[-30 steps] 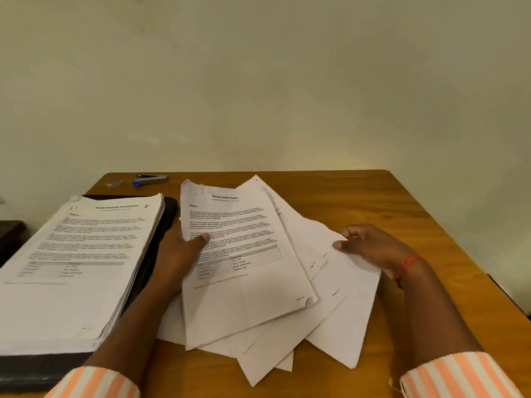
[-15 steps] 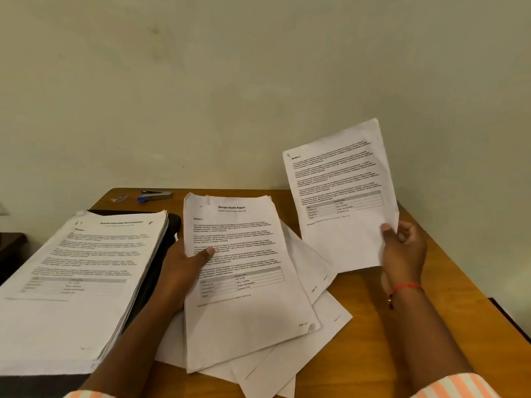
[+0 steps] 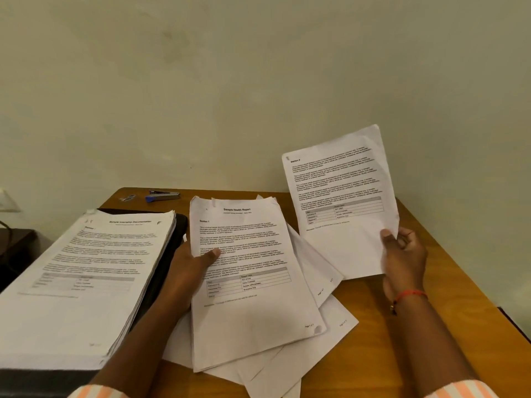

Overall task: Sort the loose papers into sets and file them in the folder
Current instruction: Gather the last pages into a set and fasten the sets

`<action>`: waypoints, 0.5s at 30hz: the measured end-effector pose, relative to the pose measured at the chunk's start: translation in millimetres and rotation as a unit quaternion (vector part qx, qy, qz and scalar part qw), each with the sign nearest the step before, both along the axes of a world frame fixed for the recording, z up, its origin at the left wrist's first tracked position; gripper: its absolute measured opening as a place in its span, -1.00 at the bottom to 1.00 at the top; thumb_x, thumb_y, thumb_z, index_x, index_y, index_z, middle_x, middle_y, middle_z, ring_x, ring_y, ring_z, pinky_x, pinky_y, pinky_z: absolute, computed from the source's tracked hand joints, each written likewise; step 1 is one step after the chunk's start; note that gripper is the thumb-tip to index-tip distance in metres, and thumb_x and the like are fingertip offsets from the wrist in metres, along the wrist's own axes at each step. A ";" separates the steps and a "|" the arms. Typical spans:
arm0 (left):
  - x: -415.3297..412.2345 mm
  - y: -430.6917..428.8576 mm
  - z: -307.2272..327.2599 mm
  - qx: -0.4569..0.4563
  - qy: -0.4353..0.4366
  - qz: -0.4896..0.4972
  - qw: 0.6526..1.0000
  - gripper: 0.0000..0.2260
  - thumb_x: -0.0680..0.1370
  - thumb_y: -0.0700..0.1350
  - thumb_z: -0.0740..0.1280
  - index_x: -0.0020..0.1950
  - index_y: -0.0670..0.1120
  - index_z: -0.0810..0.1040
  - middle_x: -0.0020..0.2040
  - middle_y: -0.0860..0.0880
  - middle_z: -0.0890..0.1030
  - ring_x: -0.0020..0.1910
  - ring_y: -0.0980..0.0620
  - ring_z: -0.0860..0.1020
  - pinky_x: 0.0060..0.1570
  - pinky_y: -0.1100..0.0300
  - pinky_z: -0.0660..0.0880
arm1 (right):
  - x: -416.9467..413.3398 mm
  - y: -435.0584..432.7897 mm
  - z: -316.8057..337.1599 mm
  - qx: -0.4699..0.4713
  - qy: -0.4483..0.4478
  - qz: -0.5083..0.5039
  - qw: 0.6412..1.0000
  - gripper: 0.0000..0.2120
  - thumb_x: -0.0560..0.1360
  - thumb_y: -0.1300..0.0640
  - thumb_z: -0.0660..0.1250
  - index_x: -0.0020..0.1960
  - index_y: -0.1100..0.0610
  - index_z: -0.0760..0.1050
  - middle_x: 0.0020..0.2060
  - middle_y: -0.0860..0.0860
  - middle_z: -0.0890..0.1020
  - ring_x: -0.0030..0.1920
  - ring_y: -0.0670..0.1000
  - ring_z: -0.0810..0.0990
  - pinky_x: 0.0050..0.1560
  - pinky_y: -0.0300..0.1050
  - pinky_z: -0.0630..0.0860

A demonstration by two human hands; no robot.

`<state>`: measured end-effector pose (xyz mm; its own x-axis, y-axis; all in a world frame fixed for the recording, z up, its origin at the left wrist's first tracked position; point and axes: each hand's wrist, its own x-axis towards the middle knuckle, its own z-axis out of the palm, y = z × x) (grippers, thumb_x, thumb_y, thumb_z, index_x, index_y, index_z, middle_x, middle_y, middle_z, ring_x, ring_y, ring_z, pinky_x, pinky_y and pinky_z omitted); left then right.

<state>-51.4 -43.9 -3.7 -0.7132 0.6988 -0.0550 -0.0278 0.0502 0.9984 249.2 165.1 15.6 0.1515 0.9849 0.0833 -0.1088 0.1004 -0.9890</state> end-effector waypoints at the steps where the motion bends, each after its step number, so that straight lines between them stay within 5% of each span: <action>1: 0.3 -0.3 0.6 -0.001 -0.003 0.000 1.000 -0.75 0.59 -0.16 0.42 0.26 0.01 0.58 0.06 0.01 0.72 -0.09 0.02 0.73 -0.26 0.19 0.61 | 0.2 0.8 -0.7 0.001 -0.001 0.001 1.000 -0.88 0.60 0.15 0.35 0.13 0.06 0.47 0.14 0.05 0.63 0.11 0.06 0.63 -0.03 -0.06 0.59; 10: -3.9 -4.3 10.2 0.058 -0.045 0.029 0.997 -0.74 0.57 -0.23 0.41 0.22 0.01 0.59 0.07 -0.04 0.72 -0.05 -0.04 0.72 -0.15 0.04 0.65 | 6.3 -7.5 23.2 0.137 0.120 -0.175 0.968 -0.82 0.57 0.24 0.36 -0.06 -0.02 0.44 -0.19 -0.12 0.50 -0.17 -0.24 0.54 -0.07 -0.38 0.51; 13: -7.2 -10.1 19.3 0.120 -0.085 0.045 0.988 -0.69 0.58 -0.26 0.38 0.31 -0.05 0.56 0.10 -0.03 0.72 0.02 -0.06 0.71 -0.11 0.02 0.66 | 2.4 -15.9 30.8 0.155 0.120 -0.128 0.972 -0.88 0.58 0.26 0.35 0.00 0.07 0.45 -0.16 -0.10 0.55 -0.16 -0.23 0.58 -0.12 -0.38 0.53; 15: -15.7 -13.4 20.5 0.161 -0.128 0.082 0.975 -0.67 0.58 -0.29 0.36 0.33 -0.07 0.56 0.11 -0.03 0.72 0.05 -0.07 0.70 -0.02 -0.01 0.63 | -5.3 -19.8 25.5 0.120 0.018 -0.028 0.992 -0.90 0.58 0.22 0.36 0.07 0.13 0.47 -0.08 -0.05 0.62 -0.08 -0.13 0.62 -0.17 -0.30 0.57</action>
<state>-67.1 -57.3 16.9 -0.8084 0.5871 -0.0425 -0.2601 -0.2915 0.9205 243.9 145.3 41.1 0.2131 0.9271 0.3082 -0.1312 0.3398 -0.9313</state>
